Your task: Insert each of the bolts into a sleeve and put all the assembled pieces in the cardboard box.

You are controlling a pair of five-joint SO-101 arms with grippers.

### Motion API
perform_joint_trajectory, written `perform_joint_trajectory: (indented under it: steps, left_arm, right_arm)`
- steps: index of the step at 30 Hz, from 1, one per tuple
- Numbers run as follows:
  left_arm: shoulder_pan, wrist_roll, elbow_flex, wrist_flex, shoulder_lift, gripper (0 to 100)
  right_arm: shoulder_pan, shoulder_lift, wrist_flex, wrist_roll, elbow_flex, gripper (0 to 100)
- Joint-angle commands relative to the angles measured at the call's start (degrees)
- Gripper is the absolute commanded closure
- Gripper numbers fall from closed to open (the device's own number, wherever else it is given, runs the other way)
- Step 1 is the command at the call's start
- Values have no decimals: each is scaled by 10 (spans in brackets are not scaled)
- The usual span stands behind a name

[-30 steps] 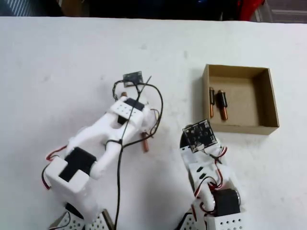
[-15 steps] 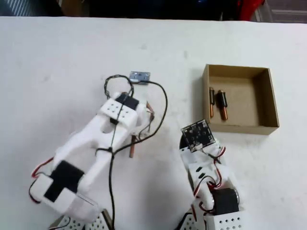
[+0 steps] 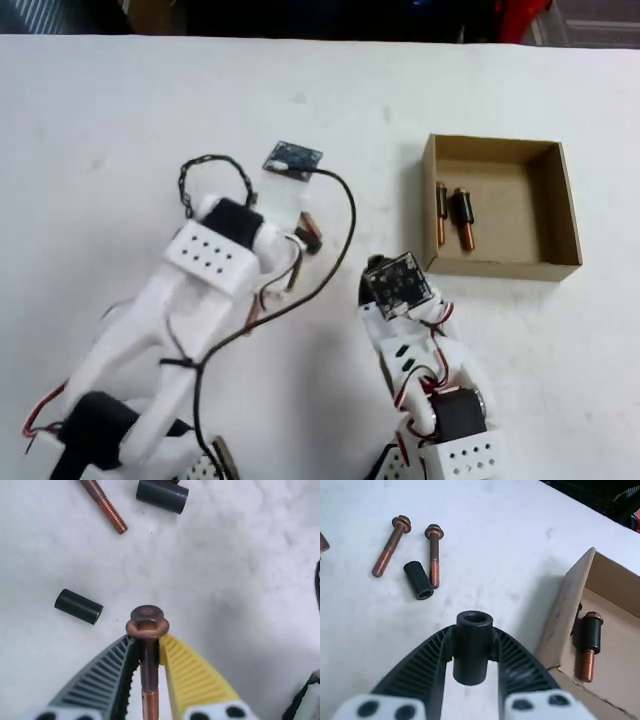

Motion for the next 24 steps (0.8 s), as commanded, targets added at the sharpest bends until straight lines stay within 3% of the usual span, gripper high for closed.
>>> perform_joint_trajectory:
  steps: [1, 8, 13, 19, 24]
  left_arm:
    - [3, -7, -10, 25, -51, 969]
    - [-6, -7, -10, 71, -101, 969]
    - [-65, -9, -9, 76, -148, 969]
    - [-116, -96, -9, 117, -191, 969]
    - [-139, -110, -9, 147, -209, 969]
  right_arm:
    - [-3, -6, -34, -48, -7, 981]
    - [-5, -6, -66, -55, -7, 981]
    - [-68, -6, -95, -51, -7, 981]
    - [-97, -6, -145, -51, -6, 981]
    - [-100, -3, -189, -50, -6, 982]
